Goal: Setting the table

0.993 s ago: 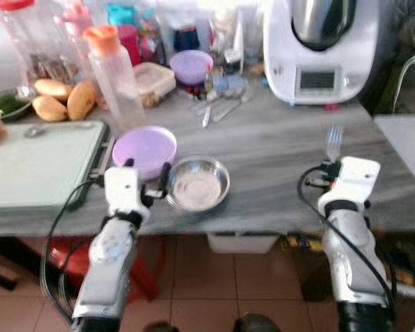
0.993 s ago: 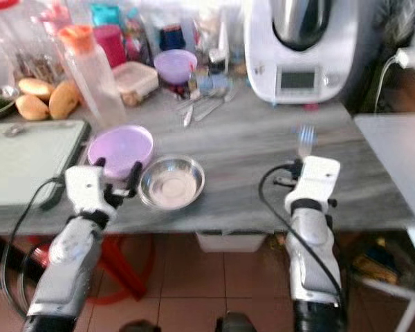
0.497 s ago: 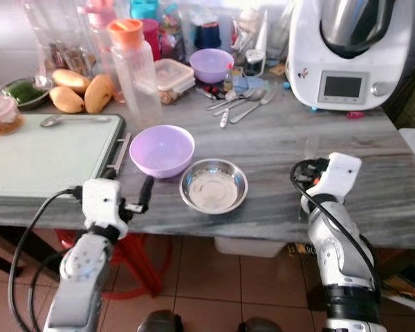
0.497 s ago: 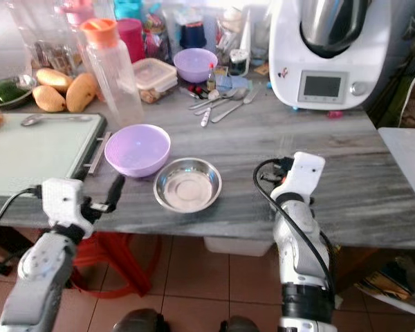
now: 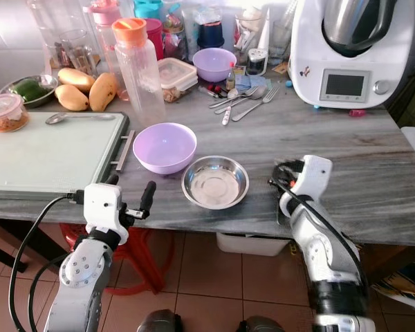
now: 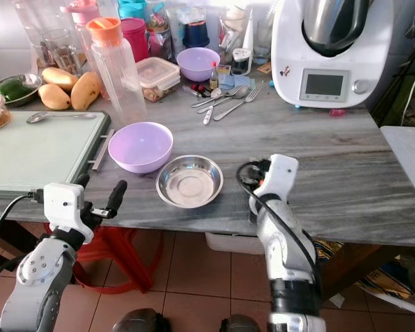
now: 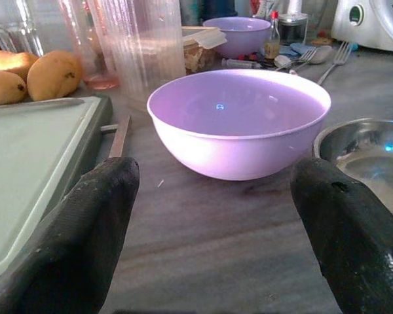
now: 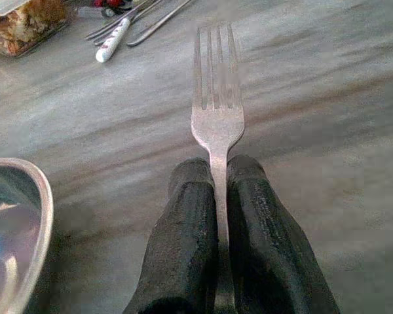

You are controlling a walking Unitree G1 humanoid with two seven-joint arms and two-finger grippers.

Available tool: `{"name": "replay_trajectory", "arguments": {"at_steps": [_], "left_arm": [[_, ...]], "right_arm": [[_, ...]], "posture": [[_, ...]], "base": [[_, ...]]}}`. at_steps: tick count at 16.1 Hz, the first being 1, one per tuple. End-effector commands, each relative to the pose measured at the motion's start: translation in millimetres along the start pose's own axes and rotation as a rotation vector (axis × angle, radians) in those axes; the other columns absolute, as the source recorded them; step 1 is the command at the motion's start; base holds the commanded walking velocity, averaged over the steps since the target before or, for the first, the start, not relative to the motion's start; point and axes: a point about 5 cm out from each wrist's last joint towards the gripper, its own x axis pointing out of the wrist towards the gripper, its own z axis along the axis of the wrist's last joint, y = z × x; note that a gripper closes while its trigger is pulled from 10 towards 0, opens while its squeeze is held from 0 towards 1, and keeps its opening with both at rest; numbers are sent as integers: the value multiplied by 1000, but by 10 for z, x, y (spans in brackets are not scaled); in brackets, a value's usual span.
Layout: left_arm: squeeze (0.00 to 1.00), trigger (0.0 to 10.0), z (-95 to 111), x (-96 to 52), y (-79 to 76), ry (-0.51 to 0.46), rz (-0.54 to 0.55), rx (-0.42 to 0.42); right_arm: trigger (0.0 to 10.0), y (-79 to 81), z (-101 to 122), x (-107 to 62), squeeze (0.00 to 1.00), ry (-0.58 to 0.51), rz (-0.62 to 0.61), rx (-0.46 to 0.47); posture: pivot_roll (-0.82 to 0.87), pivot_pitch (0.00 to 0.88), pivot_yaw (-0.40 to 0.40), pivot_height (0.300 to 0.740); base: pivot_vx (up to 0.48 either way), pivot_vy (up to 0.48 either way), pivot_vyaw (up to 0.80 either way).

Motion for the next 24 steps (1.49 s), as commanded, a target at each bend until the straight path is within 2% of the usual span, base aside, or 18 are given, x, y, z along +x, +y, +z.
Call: {"name": "replay_trajectory", "arguments": {"at_steps": [1, 3, 5, 7, 12, 15, 21, 22, 23, 24], "left_arm": [[0, 10000, 33, -3, -1, -3, -6, 3], [0, 10000, 31, 6, -13, -1, -8, 1], [0, 10000, 28, 21, -20, 1, -7, -3], [0, 10000, 28, 34, -34, 3, -12, -4], [0, 10000, 16, 43, -47, 12, -20, -6], [0, 10000, 3, 56, -75, 17, -26, -10], [0, 10000, 0, 72, -75, 20, -26, -8], [0, 10000, 0, 75, -75, 20, -25, -8], [0, 10000, 0, 77, -75, 20, -24, -9], [0, 10000, 0, 78, -76, 20, -24, -9]], "right_arm": [[10000, -6, -3, 34, 0, 31, -4, -1], [10000, -33, -40, 54, 0, 74, -11, -37], [10000, -12, -65, 71, 0, 93, 1, 15], [10000, 23, -90, 88, 0, 120, 11, 14], [10000, 130, -198, 2, 0, 185, 49, -1], [10000, 102, -222, -9, 0, 188, 40, -35], [10000, 89, -221, 18, 0, 208, 44, -32], [10000, 104, -221, 18, 145, 207, 51, -26], [10000, 103, -223, 17, 800, 206, 46, -22], [10000, 103, -223, 17, 1000, 206, 45, -22]], "posture": [[3, 27, 32, 719], [4, 24, 28, 719], [0, 22, 29, 719], [0, 18, 28, 719], [-6, 19, 25, 719], [-10, 17, 24, 719], [-7, 15, 26, 719], [-7, 15, 26, 719], [-8, 14, 26, 719], [-8, 15, 27, 719]], "base": [[0, 0, 0], [0, 0, 0], [0, 0, 0], [0, 0, 0], [0, 0, 0], [0, 0, 0], [0, 0, 0], [0, 0, 0], [0, 0, 0], [0, 0, 0]]}}
